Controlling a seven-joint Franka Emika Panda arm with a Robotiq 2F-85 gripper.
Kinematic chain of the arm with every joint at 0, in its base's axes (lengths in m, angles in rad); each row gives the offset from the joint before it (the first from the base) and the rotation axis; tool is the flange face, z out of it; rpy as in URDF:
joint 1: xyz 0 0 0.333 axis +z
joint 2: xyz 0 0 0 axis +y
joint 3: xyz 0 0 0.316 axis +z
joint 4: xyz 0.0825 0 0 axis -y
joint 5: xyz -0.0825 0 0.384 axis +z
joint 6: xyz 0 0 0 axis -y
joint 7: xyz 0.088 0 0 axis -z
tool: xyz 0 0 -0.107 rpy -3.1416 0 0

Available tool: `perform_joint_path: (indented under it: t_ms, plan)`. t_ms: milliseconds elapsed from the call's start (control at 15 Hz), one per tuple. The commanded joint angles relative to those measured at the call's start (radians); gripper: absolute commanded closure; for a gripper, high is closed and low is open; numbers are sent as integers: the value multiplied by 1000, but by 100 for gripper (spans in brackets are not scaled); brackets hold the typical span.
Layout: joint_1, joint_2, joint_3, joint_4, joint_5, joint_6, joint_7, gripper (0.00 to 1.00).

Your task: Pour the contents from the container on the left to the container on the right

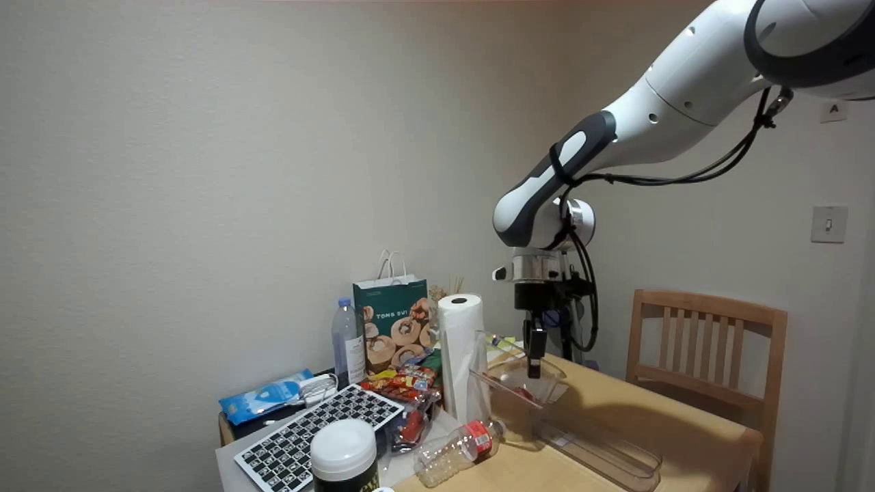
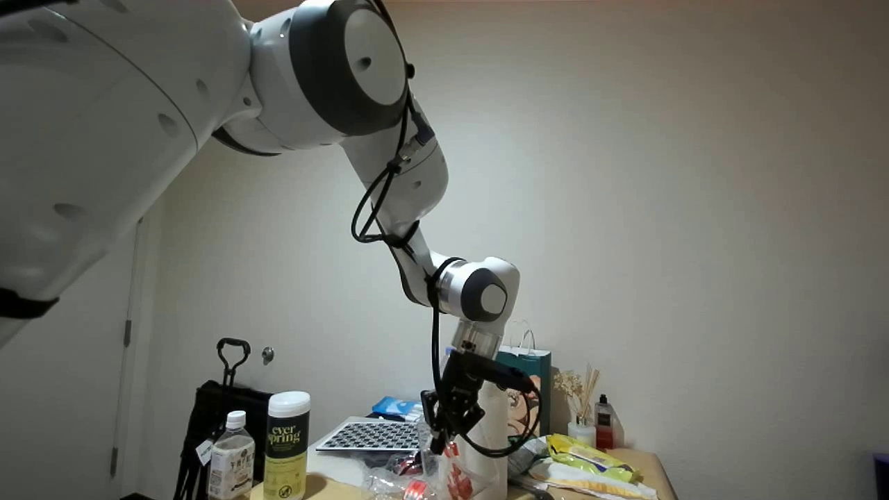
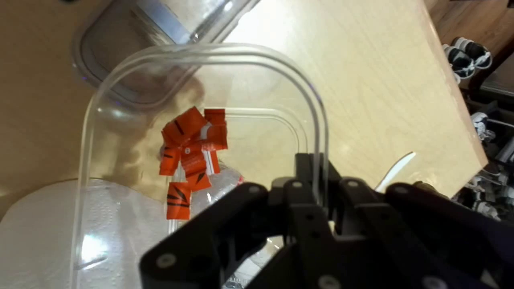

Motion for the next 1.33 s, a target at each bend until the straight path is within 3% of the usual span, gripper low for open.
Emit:
perform_joint_path:
  t_ms: [0,400,733,1267]
  plan:
    - [-45,-31,29,-26,94,-54,-93,95]
    - [-35,-3,-9,-9,99,-94,-46,95]
    - [-104,63,32,-7,290,-101,-270,95]
    - [-140,135,8,19,389,-192,-354,95]
